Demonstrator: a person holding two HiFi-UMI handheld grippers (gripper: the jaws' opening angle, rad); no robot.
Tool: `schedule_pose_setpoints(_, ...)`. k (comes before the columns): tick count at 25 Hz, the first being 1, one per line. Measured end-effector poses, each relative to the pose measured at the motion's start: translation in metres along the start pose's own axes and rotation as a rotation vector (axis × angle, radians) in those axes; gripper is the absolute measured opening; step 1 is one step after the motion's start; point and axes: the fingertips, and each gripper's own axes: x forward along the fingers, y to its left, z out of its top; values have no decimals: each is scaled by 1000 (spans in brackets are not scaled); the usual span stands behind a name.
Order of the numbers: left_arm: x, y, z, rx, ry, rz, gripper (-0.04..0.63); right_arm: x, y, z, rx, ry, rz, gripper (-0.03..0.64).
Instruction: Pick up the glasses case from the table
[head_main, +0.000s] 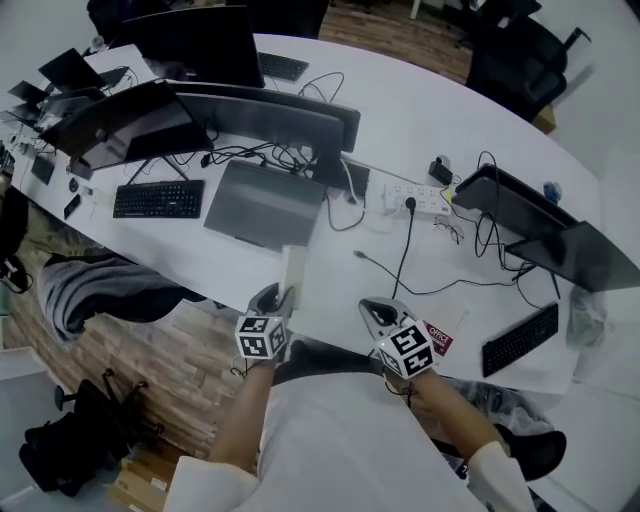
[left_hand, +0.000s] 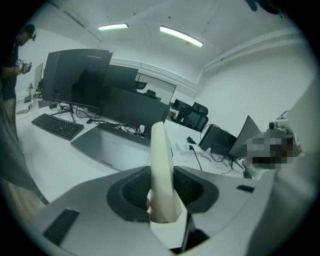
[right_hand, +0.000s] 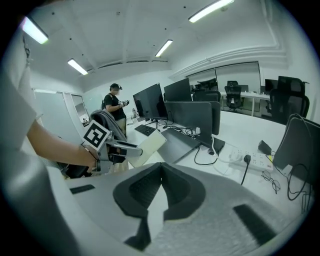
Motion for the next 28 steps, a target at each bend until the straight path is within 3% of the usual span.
schedule_pose_setpoints(7,-74,12,28,-1,-104,-55,138,4,54,18,-35,-30,-19,2)
schedule_pose_setpoints(17,-168,45,29,13,-181,-69,138,-5,131,38,-120,-81,-46,2)
schedule_pose_setpoints(28,-236,52,35,22,-265,-71,138,-29,173,46,-163,-156,-73,2)
